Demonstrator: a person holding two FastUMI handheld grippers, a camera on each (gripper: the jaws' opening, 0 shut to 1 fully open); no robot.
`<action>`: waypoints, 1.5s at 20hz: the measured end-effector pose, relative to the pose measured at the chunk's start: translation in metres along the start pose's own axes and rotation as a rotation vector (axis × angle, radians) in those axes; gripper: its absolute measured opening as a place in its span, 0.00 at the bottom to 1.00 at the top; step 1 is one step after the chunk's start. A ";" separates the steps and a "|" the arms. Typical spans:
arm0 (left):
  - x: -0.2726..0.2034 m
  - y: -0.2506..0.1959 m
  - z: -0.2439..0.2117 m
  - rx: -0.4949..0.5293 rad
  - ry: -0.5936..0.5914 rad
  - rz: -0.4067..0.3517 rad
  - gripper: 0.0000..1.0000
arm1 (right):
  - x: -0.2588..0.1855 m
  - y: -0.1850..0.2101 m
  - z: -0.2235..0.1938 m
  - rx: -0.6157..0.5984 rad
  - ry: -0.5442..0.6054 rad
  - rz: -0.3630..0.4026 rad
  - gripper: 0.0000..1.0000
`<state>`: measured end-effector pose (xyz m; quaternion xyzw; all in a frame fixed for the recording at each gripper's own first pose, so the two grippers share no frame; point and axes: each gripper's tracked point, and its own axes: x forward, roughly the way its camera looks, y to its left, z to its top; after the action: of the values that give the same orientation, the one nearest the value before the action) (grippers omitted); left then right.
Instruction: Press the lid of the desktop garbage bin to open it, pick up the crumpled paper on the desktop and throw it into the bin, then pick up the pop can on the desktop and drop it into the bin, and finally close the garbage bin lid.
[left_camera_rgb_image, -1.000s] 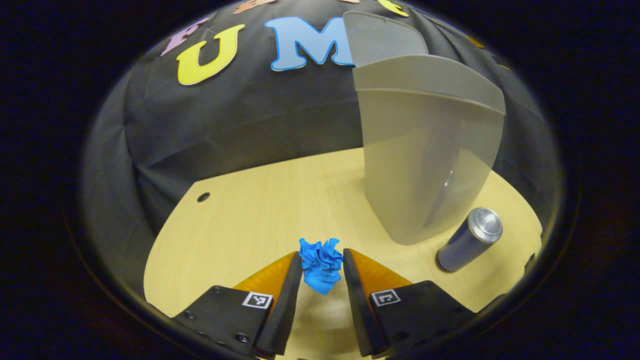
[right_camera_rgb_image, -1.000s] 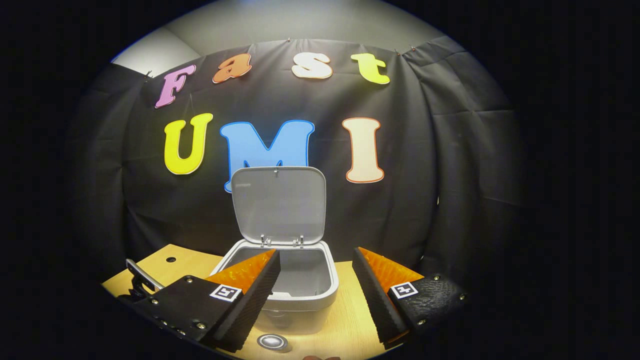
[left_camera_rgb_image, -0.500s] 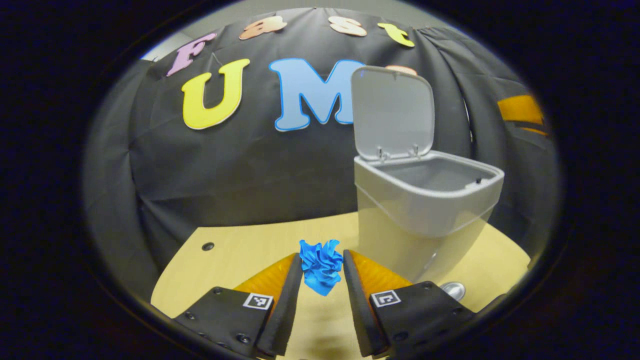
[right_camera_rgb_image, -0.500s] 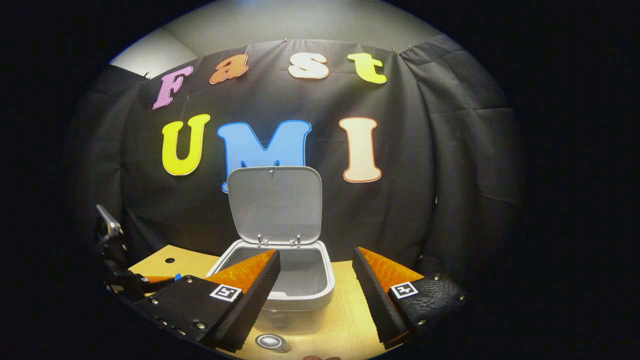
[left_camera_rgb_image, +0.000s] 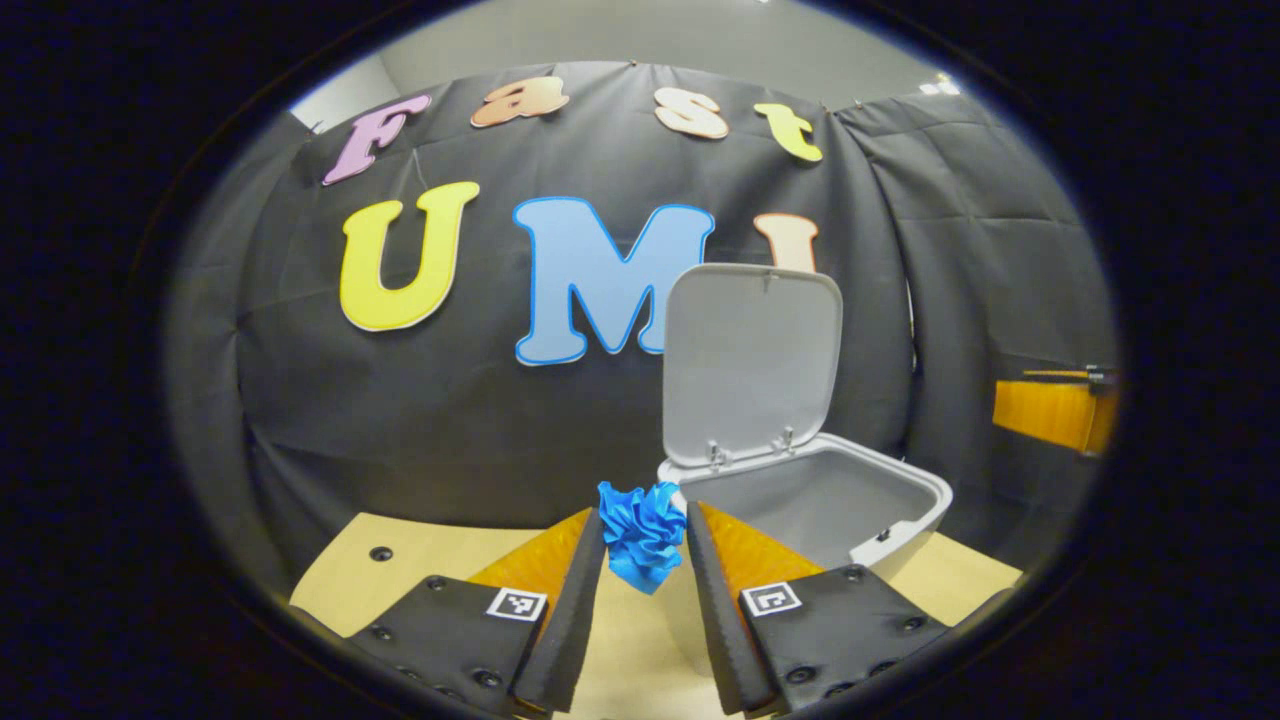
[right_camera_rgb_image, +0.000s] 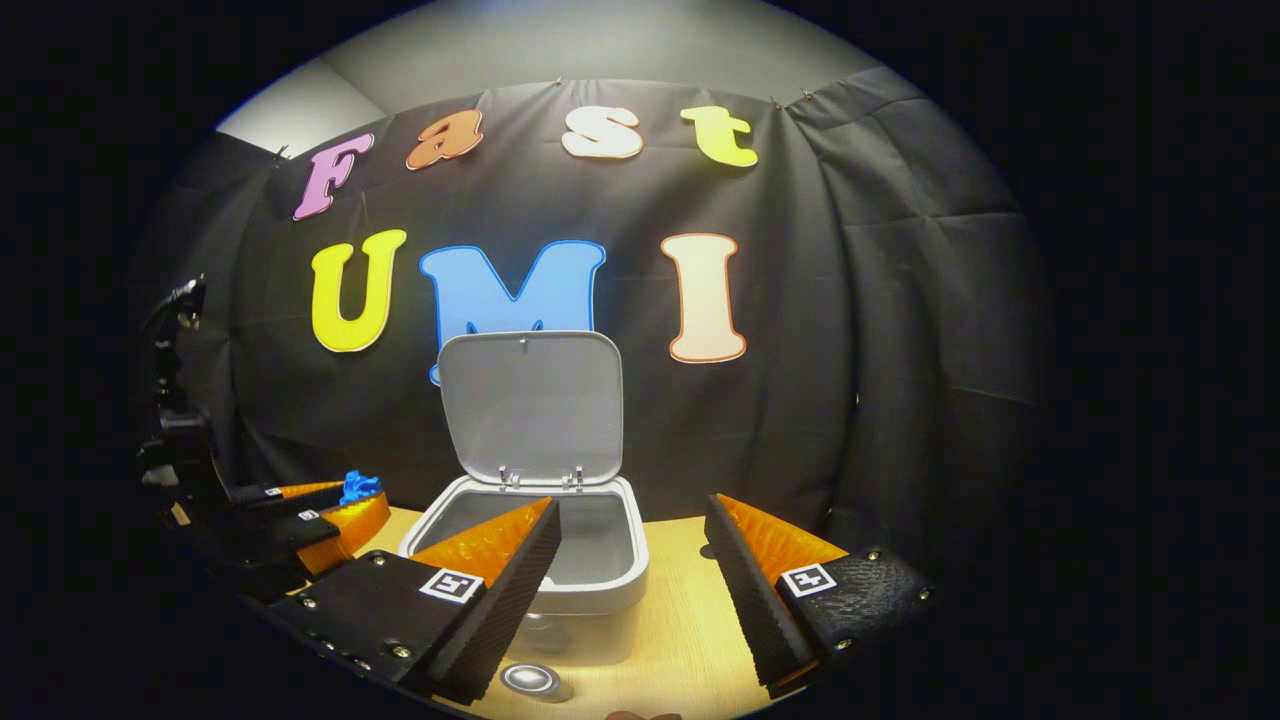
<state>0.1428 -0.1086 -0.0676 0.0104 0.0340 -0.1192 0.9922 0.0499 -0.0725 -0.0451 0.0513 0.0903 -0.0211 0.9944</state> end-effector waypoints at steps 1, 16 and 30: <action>0.004 -0.007 0.007 0.001 -0.009 -0.012 0.57 | -0.002 -0.002 -0.002 0.001 0.002 -0.005 1.00; 0.016 -0.046 0.024 0.004 -0.025 -0.093 1.00 | -0.025 -0.012 -0.029 0.029 0.054 -0.035 0.93; -0.017 0.020 0.024 -0.012 -0.014 0.045 1.00 | -0.021 0.041 -0.088 -0.003 0.181 0.119 0.86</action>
<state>0.1327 -0.0859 -0.0427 0.0043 0.0275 -0.0970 0.9949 0.0154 -0.0222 -0.1230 0.0567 0.1766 0.0430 0.9817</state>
